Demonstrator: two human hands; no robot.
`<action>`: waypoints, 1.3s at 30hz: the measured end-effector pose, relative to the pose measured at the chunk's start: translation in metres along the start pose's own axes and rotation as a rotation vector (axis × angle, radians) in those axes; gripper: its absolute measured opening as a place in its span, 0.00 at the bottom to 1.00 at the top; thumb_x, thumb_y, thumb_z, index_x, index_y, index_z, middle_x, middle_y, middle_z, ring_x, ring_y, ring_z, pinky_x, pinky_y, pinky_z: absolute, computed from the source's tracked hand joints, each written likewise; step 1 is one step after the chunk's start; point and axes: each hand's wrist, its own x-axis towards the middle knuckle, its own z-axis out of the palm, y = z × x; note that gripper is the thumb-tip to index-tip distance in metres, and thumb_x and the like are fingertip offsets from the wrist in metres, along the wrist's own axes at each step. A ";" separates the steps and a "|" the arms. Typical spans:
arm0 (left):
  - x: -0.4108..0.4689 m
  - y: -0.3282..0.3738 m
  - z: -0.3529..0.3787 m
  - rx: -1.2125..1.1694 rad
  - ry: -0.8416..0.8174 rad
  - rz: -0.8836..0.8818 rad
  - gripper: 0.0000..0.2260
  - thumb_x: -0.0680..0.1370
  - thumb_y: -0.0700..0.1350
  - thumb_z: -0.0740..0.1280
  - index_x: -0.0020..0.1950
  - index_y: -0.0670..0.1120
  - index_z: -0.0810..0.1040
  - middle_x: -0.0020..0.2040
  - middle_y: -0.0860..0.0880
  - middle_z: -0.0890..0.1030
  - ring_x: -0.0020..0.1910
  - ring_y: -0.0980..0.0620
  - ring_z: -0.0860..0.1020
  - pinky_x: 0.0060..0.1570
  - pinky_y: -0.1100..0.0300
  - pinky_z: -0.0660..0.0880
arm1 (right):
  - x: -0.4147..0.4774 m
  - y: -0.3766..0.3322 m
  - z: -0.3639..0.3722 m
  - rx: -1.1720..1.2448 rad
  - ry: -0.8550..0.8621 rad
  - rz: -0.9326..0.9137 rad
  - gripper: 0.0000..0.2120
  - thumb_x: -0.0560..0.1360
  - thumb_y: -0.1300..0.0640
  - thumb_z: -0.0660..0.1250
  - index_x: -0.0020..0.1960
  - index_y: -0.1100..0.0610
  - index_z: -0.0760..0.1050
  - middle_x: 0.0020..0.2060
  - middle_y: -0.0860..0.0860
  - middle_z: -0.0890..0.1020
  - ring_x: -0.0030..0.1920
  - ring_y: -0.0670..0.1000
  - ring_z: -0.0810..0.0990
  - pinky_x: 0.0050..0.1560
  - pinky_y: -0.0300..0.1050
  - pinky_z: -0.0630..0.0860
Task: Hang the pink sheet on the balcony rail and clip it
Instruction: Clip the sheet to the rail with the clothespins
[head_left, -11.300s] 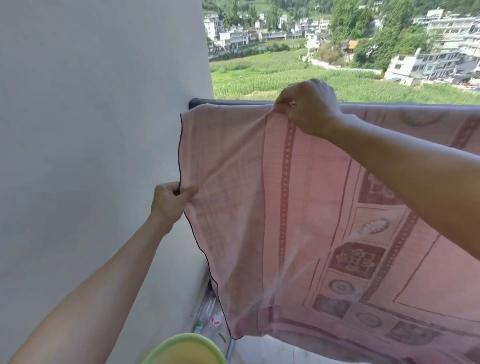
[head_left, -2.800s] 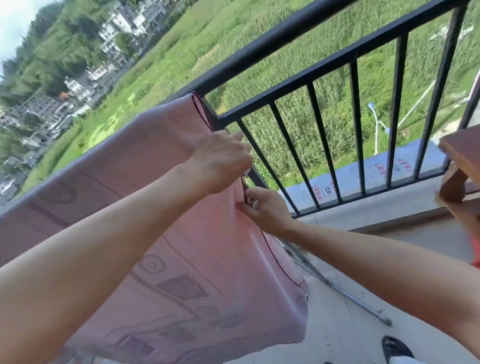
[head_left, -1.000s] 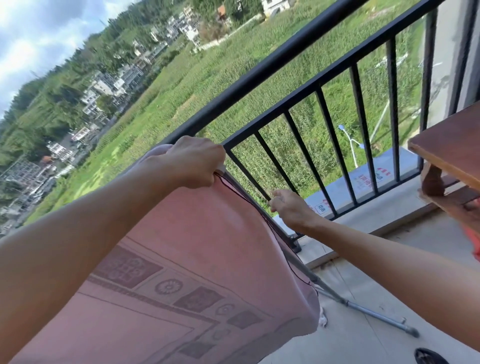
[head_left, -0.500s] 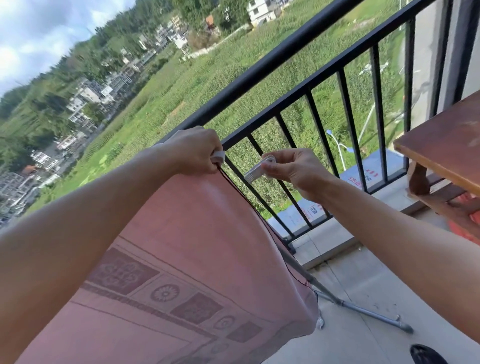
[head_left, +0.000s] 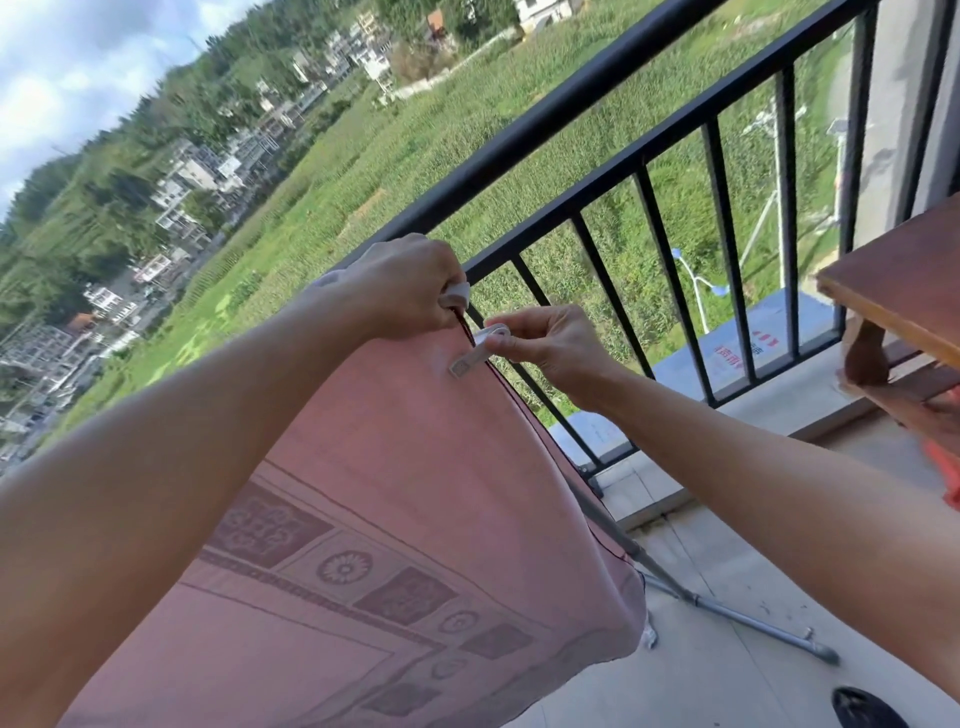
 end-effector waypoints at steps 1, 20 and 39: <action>0.001 0.000 0.000 0.005 0.007 -0.005 0.14 0.72 0.41 0.66 0.28 0.49 0.67 0.29 0.53 0.69 0.29 0.56 0.64 0.29 0.58 0.62 | 0.000 0.001 0.001 -0.003 -0.006 0.015 0.15 0.72 0.68 0.72 0.57 0.70 0.78 0.42 0.56 0.84 0.39 0.44 0.82 0.43 0.36 0.77; -0.061 0.072 0.154 -0.910 0.181 -0.185 0.14 0.79 0.53 0.61 0.45 0.43 0.68 0.33 0.44 0.72 0.31 0.52 0.70 0.36 0.49 0.72 | -0.097 0.049 -0.097 -0.423 0.050 0.423 0.16 0.74 0.56 0.73 0.60 0.57 0.78 0.51 0.53 0.83 0.51 0.51 0.83 0.39 0.42 0.76; -0.057 0.111 0.242 -1.696 -0.087 -0.671 0.06 0.77 0.33 0.67 0.43 0.39 0.82 0.33 0.46 0.80 0.30 0.54 0.76 0.31 0.65 0.75 | -0.155 0.101 -0.092 -0.275 0.059 0.559 0.21 0.72 0.54 0.75 0.63 0.57 0.77 0.50 0.54 0.84 0.40 0.42 0.83 0.33 0.36 0.72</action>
